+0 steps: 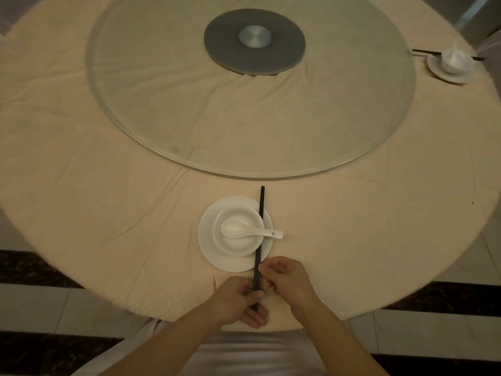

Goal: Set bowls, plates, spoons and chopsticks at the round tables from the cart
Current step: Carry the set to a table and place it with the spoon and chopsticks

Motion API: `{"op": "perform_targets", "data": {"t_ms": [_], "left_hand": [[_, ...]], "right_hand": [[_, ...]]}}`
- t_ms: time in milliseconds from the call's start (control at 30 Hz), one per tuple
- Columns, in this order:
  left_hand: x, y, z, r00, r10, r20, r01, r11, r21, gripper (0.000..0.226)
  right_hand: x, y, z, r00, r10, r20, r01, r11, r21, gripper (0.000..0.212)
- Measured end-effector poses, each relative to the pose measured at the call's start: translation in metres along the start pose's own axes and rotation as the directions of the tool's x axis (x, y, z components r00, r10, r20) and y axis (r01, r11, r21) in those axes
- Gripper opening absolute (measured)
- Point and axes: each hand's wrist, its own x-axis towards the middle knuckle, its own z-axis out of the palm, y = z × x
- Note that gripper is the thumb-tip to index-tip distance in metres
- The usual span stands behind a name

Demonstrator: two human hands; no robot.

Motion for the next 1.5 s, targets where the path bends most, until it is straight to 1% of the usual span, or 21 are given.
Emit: {"op": "perform_targets", "data": {"t_ms": [167,300,433,500,567,633,667,733,800,833,900,967,1033,1100,1167,1233,1367,1500], "left_hand": [[-0.001,0.0,0.0,1.0,-0.001,0.0,0.001,1.0,-0.002,0.01],[-0.001,0.0,0.0,1.0,-0.008,-0.009,0.008,1.0,-0.008,0.02],[-0.002,0.002,0.0,0.999,-0.026,-0.038,0.027,0.999,0.027,0.03],[-0.004,0.005,-0.003,0.995,-0.042,-0.089,0.048,0.996,0.068,0.038],[-0.012,0.009,-0.009,0.987,-0.057,-0.153,0.079,0.986,0.145,0.044],[-0.023,0.017,-0.022,0.978,-0.069,-0.196,0.123,0.953,0.276,0.047],[-0.03,0.024,-0.03,0.976,-0.069,-0.208,0.142,0.922,0.36,0.047],[-0.043,0.044,-0.046,0.973,-0.047,-0.226,0.159,0.847,0.507,0.043],[-0.056,0.075,-0.059,0.965,0.016,-0.26,0.149,0.786,0.6,0.035],[-0.064,0.093,-0.064,0.956,0.072,-0.285,0.134,0.756,0.641,0.031],[-0.081,0.132,-0.069,0.919,0.217,-0.328,0.101,0.677,0.73,0.028],[-0.098,0.173,-0.07,0.864,0.369,-0.342,0.062,0.596,0.8,0.028],[-0.116,0.213,-0.064,0.798,0.511,-0.321,0.012,0.518,0.855,0.029],[-0.132,0.251,-0.054,0.729,0.627,-0.273,-0.008,0.406,0.914,0.031],[-0.149,0.287,-0.039,0.677,0.701,-0.224,-0.015,0.318,0.948,0.036],[-0.164,0.32,-0.02,0.634,0.753,-0.176,-0.024,0.246,0.969,0.046],[-0.193,0.375,0.024,0.508,0.861,-0.031,-0.031,0.054,0.998,0.063],[-0.216,0.42,0.079,0.386,0.918,0.089,-0.057,-0.073,0.996,0.072]], "right_hand": [[0.002,0.002,0.0,1.0,0.005,-0.005,-0.005,1.0,-0.01,0.006],[0.003,0.003,-0.001,1.0,0.012,-0.011,-0.012,1.0,-0.011,0.009],[0.003,0.004,-0.002,1.0,0.019,-0.012,-0.019,1.0,-0.018,0.014],[0.002,0.004,-0.002,1.0,0.018,-0.017,-0.019,0.998,-0.065,0.022],[-0.001,0.002,-0.005,0.998,-0.004,-0.057,-0.007,0.982,-0.189,0.029],[-0.005,-0.005,-0.012,0.992,-0.073,-0.098,0.028,0.917,-0.397,0.032],[-0.006,-0.011,-0.016,0.989,-0.108,-0.101,0.041,0.854,-0.518,0.032],[-0.009,-0.031,-0.026,0.983,-0.155,-0.096,0.037,0.683,-0.73,0.027],[-0.011,-0.06,-0.037,0.976,-0.205,-0.079,0.045,0.54,-0.84,0.024],[-0.013,-0.076,-0.043,0.97,-0.233,-0.064,0.059,0.484,-0.873,0.025],[-0.021,-0.115,-0.052,0.955,-0.296,-0.028,0.098,0.401,-0.911,0.034],[-0.033,-0.157,-0.06,0.929,-0.369,0.017,0.155,0.349,-0.924,0.045],[-0.05,-0.201,-0.065,0.89,-0.451,0.059,0.207,0.287,-0.935,0.053],[-0.069,-0.244,-0.07,0.844,-0.529,0.09,0.231,0.207,-0.951,0.059],[-0.09,-0.285,-0.076,0.797,-0.596,0.097,0.227,0.147,-0.963,0.064],[-0.112,-0.321,-0.086,0.758,-0.646,0.091,0.213,0.113,-0.97,0.068],[-0.154,-0.374,-0.119,0.666,-0.744,0.055,0.186,0.093,-0.978,0.075],[-0.192,-0.407,-0.165,0.561,-0.828,0.008,0.116,0.069,-0.991,0.08]]}}
